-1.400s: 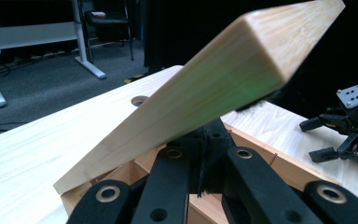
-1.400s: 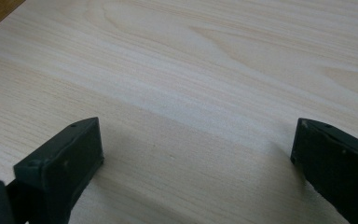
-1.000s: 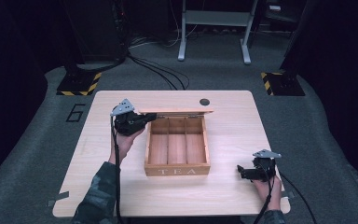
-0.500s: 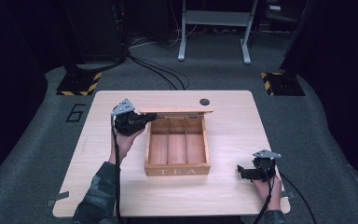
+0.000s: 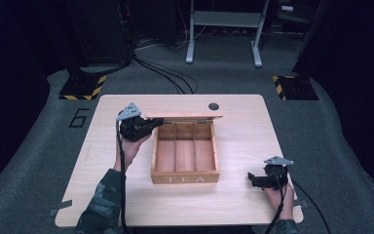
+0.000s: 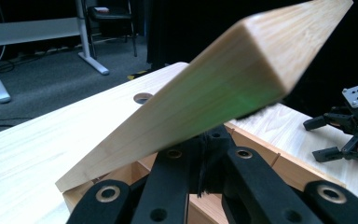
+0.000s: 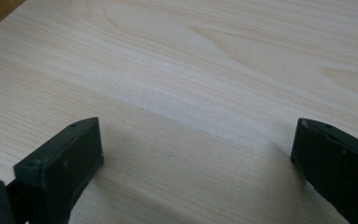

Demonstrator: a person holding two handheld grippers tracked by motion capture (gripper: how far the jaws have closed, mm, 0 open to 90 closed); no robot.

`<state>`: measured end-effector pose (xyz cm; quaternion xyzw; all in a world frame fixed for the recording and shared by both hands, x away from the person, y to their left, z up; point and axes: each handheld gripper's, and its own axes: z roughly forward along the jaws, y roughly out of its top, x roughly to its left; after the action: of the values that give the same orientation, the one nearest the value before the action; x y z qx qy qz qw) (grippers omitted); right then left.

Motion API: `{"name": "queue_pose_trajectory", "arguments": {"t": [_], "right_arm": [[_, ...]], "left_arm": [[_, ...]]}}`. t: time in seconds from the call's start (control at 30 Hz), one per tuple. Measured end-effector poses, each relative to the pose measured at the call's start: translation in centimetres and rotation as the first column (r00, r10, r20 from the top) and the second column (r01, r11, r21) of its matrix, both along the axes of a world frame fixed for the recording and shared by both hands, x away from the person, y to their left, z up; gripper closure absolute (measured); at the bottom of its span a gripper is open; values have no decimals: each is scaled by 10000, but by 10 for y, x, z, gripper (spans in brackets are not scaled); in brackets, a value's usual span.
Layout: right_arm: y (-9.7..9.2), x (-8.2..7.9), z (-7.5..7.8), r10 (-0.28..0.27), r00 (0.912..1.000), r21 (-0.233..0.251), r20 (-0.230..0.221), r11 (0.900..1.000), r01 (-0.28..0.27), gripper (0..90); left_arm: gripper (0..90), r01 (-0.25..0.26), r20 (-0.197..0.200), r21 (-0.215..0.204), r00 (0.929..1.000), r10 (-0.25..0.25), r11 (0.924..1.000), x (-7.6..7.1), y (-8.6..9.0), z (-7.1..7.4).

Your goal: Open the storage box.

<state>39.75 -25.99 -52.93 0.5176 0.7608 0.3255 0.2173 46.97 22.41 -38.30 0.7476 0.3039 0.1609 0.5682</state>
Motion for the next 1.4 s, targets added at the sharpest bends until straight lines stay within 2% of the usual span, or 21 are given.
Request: {"name": "queue_pose_trajectory", "arguments": {"t": [1.4], "right_arm": [[0,0,0,6,10000,10,26,10000,-6,16]], "left_arm": [[897,-61,25,173,10000,60,9998,-1,-1,1]]}}
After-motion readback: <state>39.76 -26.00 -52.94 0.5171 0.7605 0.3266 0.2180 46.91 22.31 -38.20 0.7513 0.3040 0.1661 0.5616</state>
